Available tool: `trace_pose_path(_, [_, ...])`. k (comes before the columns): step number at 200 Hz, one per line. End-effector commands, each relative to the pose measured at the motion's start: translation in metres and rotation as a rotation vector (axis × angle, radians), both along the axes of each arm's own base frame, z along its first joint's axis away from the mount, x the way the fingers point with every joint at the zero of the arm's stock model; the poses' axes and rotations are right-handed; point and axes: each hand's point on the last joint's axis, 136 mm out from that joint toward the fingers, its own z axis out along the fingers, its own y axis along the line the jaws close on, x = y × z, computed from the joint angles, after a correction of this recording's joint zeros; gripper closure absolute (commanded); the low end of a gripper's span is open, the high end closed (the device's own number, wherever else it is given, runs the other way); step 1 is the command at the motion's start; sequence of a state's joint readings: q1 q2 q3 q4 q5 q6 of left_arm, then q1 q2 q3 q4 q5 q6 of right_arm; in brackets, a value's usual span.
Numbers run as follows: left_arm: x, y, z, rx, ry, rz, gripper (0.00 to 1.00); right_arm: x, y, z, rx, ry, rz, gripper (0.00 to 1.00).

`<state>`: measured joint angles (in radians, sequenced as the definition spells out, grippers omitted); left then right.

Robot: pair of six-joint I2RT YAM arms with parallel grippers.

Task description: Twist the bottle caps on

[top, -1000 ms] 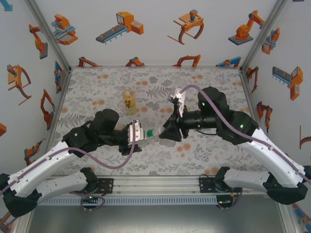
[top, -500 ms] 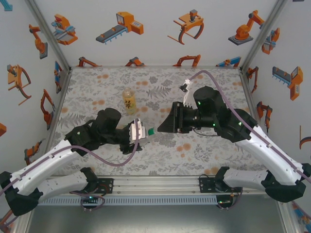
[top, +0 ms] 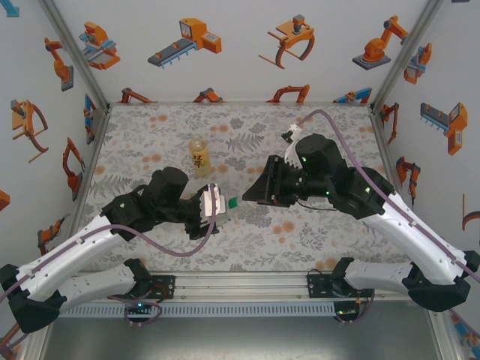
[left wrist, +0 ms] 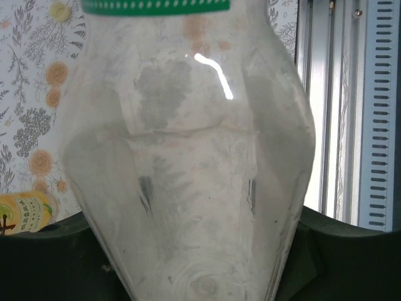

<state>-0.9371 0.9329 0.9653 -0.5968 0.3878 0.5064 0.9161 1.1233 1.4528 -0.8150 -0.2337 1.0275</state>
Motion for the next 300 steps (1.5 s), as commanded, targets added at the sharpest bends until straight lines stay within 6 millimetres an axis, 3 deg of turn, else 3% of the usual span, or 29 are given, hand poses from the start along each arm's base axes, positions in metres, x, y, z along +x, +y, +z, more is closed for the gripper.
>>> trace_pose_path(1, [-0.005, -0.005, 0.02, -0.062, -0.046, -0.039, 0.34, 0.01, 0.002, -0.003, -0.008, 0.0, -0.04, 1.0])
trace_pose_path(48, [-0.004, -0.004, 0.018, -0.058, -0.046, -0.038, 0.23, 0.014, -0.002, -0.022, -0.085, -0.008, -0.046, 1.0])
trace_pose_path(101, [-0.004, -0.003, 0.018, -0.058, -0.046, -0.033, 0.2, 0.022, -0.02, -0.054, -0.301, -0.042, -0.039, 1.0])
trace_pose_path(168, [-0.004, -0.001, 0.018, -0.062, -0.048, -0.022, 0.19, 0.043, -0.05, -0.078, -0.633, -0.093, 0.013, 1.0])
trace_pose_path(224, [-0.004, 0.001, 0.018, -0.062, -0.054, -0.011, 0.18, 0.092, -0.07, -0.075, -0.698, -0.105, -0.027, 1.0])
trace_pose_path(300, [-0.006, 0.008, 0.014, -0.057, -0.045, 0.011, 0.17, 0.189, -0.097, -0.068, -0.756, -0.116, -0.095, 1.0])
